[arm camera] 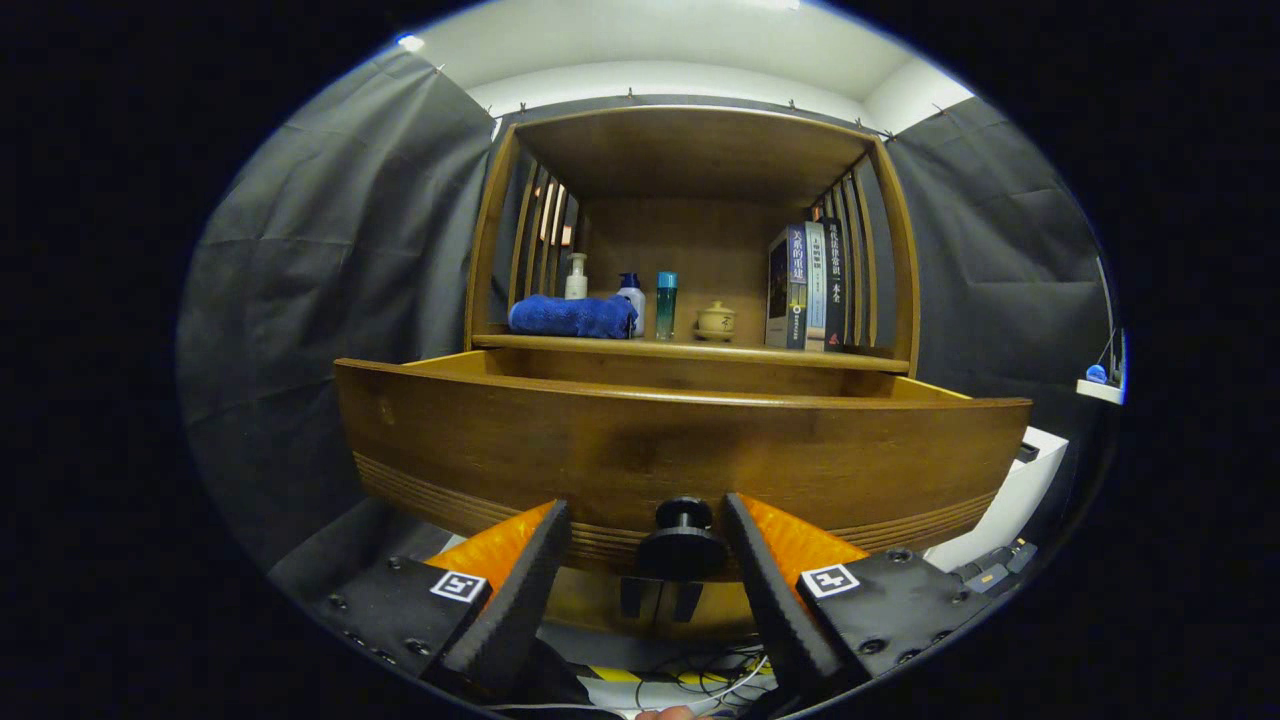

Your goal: Pull open the drawer, take out the items inside it, and place them on the countertop above the cabinet.

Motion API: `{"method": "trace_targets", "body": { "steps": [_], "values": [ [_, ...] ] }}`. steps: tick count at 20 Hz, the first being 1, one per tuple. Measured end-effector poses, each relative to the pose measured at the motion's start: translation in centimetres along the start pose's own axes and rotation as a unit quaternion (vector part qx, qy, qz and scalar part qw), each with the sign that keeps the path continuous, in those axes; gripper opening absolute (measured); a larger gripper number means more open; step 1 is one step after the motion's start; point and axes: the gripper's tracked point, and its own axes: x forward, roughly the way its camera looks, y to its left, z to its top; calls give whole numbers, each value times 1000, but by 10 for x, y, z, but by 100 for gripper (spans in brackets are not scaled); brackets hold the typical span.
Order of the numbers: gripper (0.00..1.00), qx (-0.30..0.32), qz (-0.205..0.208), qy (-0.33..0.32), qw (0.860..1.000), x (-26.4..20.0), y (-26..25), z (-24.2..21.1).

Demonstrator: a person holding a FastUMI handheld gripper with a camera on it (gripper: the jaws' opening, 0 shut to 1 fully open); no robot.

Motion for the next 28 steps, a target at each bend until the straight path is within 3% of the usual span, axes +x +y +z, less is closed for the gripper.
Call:
{"method": "trace_targets", "body": {
  "steps": [3, 7, 13, 16, 22, 26, 28],
  "values": [
    [98, 1, 25, -21, 999, -15, 12, 32],
    [98, 12, 31, -63, 997, -23, 0, 123],
    [98, 58, 47, -19, 997, 46, -21, 207],
    [98, 76, 42, 77, 993, 87, -32, 178],
    [97, 69, 34, 244, 967, 149, -27, 112],
    [97, 70, 48, 346, 934, 168, -14, 71],
    [97, 65, 39, 369, 926, 179, -17, 60]
  ]
}}
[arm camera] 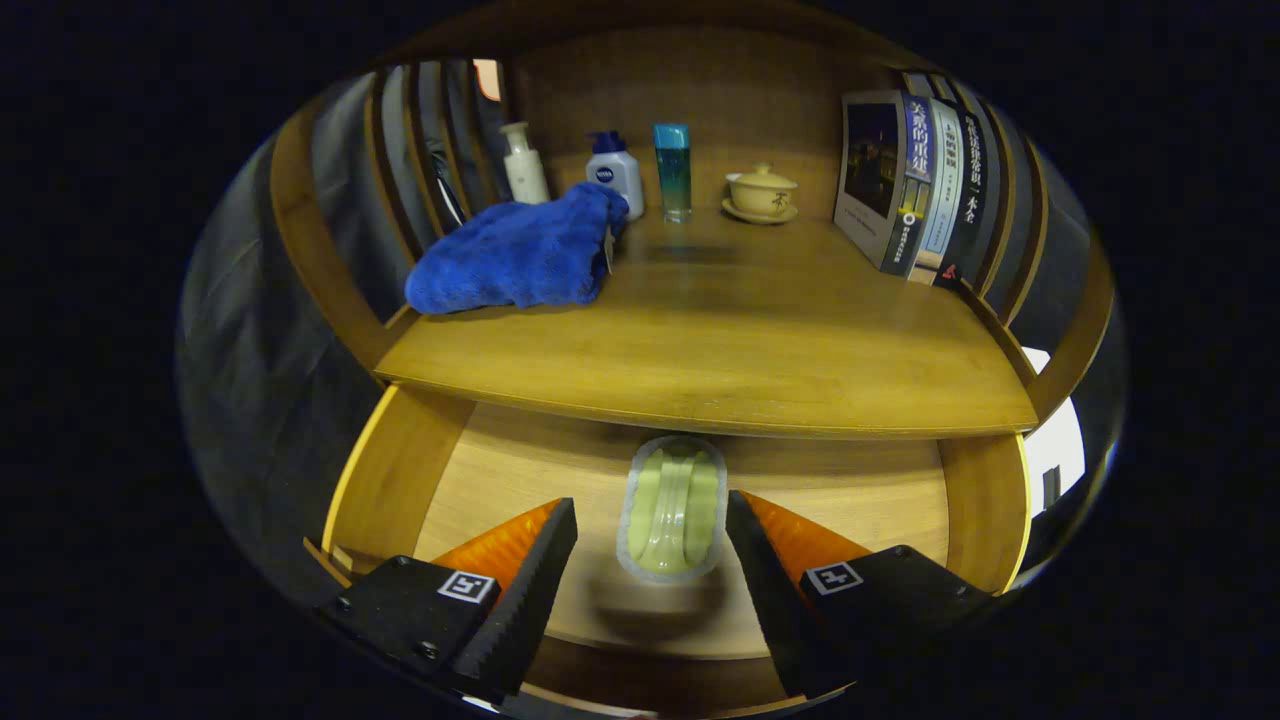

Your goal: Pull open the drawer, take out the items inside it, and place them on the countertop above the cabinet.

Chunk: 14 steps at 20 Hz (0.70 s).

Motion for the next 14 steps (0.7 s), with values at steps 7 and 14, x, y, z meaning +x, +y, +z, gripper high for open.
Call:
{"method": "trace_targets", "body": {
  "steps": [7, 14],
  "values": [
    [94, 26, -3, 77, 997, 31, 5, -23],
    [64, 21, -42, 85, 995, 42, -6, -35]
  ]
}}
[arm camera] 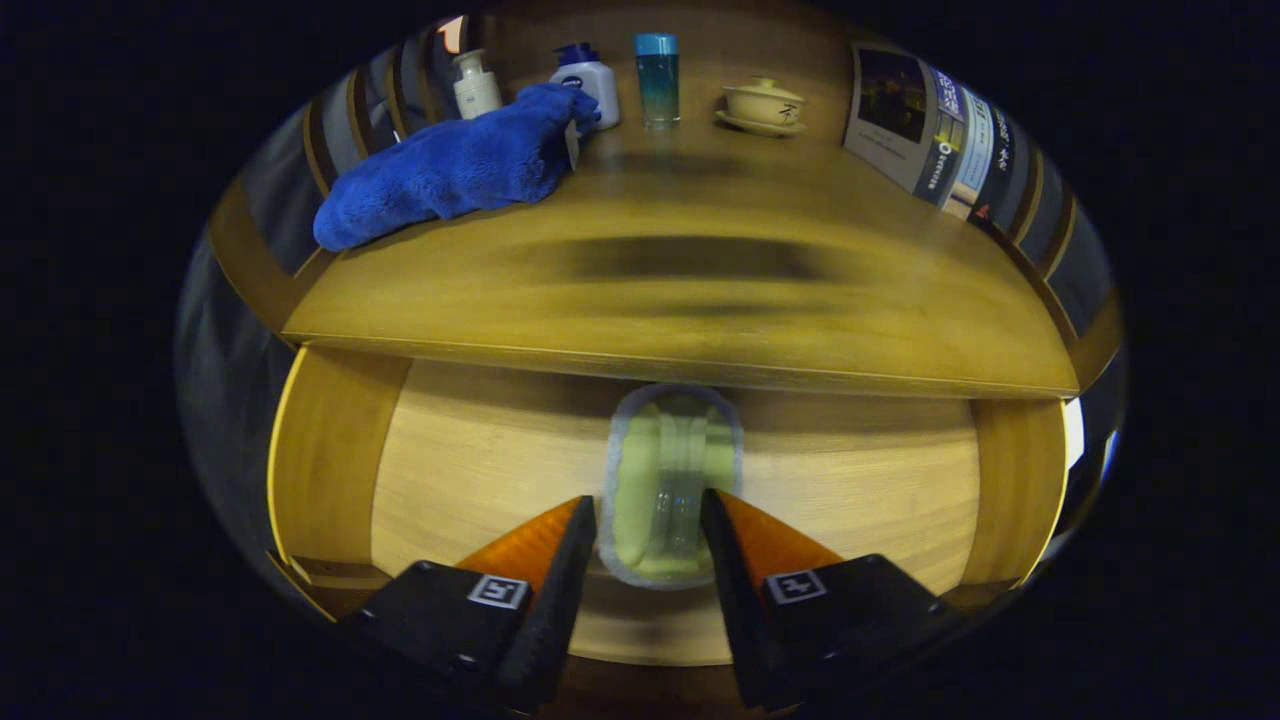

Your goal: Pull open the drawer, take out the items inside it, and place them on the countertop above the cabinet.

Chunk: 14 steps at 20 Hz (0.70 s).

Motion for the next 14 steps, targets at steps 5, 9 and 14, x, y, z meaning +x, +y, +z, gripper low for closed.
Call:
{"method": "trace_targets", "body": {
  "steps": [5, 9, 14],
  "values": [
    [26, 30, 19, -24, 999, -5, -4, 2],
    [21, 33, 26, -39, 998, -4, -8, 4],
    [21, 40, 15, -40, 998, -7, -16, 4]
  ]
}}
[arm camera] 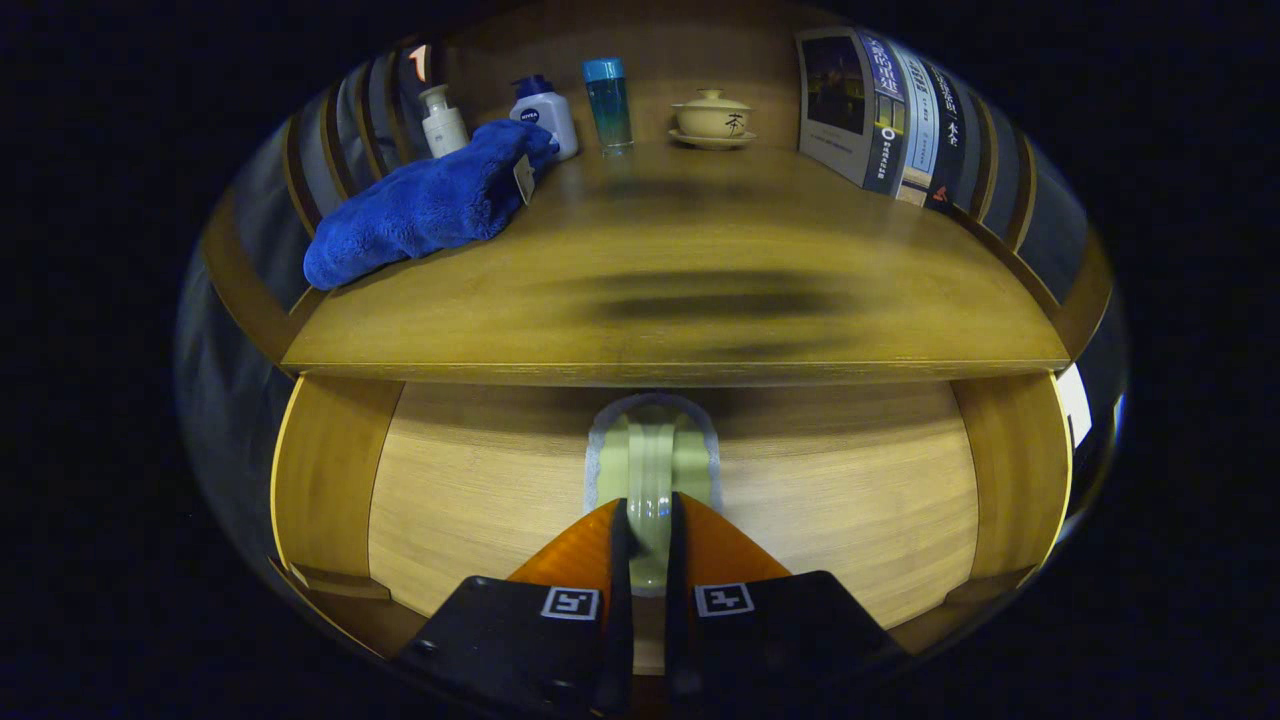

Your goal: Pull open the drawer, take out the items inside it, and place them on the countertop above the cabinet.

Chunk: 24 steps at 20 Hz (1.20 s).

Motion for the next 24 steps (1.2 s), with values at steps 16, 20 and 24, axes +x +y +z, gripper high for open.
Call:
{"method": "trace_targets", "body": {
  "steps": [16, 20, 24],
  "values": [
    [21, -34, 66, -134, 988, -132, 17, 36],
    [21, -27, 56, -174, 983, -153, 17, 73],
    [21, -8, 31, -199, 980, -146, 8, 123]
  ]
}}
